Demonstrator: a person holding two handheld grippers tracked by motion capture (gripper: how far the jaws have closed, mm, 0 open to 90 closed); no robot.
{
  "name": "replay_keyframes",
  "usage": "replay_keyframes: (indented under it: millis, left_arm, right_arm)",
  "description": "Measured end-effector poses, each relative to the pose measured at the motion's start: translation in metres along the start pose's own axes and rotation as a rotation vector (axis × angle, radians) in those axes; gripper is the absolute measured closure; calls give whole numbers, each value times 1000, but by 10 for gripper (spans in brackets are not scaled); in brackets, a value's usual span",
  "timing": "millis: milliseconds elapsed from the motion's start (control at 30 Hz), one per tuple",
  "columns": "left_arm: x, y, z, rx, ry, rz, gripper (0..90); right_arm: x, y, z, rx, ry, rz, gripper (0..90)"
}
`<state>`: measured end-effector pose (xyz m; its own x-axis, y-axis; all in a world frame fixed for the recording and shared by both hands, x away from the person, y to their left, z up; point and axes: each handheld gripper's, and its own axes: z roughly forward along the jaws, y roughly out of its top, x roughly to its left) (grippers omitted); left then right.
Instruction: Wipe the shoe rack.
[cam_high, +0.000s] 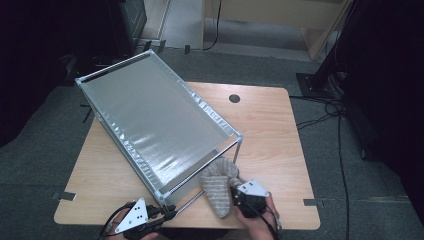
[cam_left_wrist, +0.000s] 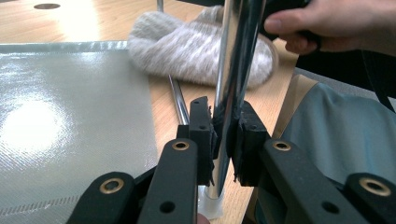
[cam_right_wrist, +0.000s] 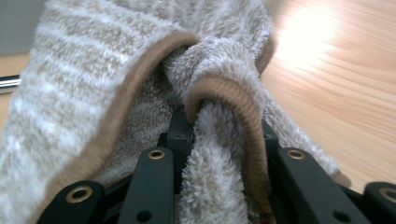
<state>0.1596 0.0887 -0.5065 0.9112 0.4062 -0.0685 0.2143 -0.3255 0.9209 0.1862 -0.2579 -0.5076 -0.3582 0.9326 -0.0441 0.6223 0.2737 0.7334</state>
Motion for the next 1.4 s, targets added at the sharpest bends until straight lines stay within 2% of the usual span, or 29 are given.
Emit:
replay_keyframes:
  millis: [67, 167, 233, 333, 367, 400, 467, 533, 600, 633, 767, 800, 867, 1000, 1133, 1400]
  left_arm:
    - [0, 0, 0, -1, 0, 0, 807]
    - [0, 0, 1, -1, 0, 2, 808]
    - [0, 0, 1, -2, 1, 4, 808]
    - [1, 1, 2, -1, -3, 5, 808]
    - [1, 1, 2, -1, -3, 5, 808]
    - [1, 1, 2, -1, -3, 5, 808]
    - [1, 1, 2, -1, -5, 5, 808]
    - [0, 1, 2, -3, -3, 5, 808]
    - [0, 0, 2, -4, -2, 4, 809]
    - [0, 0, 2, -5, -2, 3, 808]
    - [0, 0, 2, -8, -2, 1, 808]
    - [0, 0, 2, -9, -3, 0, 808]
    - [0, 0, 2, -8, -4, -1, 808]
    - [1, 0, 2, -8, 2, 5, 808]
    - [0, 0, 2, -8, 2, 3, 808]
    - [1, 0, 2, -9, -3, 0, 807]
  right_arm:
    - [-14, -1, -3, 1, -42, 29, 703]
    - [-32, 0, -11, -14, -131, 67, 719]
    - [-44, 1, -19, -40, -175, 125, 728]
    - [-61, 6, -36, -135, -211, 228, 740]
    - [-65, 11, -46, -195, -227, 264, 742]
    - [-65, 11, -46, -195, -227, 264, 742]
    - [-66, 19, -58, -281, -264, 290, 742]
    - [-64, 28, -70, -376, -276, 309, 742]
    - [-59, 38, -81, -465, -285, 306, 741]
    - [-57, 42, -84, -488, -290, 306, 741]
    - [-46, 61, -99, -612, -280, 328, 740]
    - [-40, 68, -103, -658, -253, 336, 739]
    - [-33, 76, -105, -688, -223, 323, 737]
    - [-14, 90, -98, -691, -154, 268, 735]
    - [2, 95, -90, -688, -131, 216, 733]
    - [13, 99, -84, -674, -87, 192, 730]
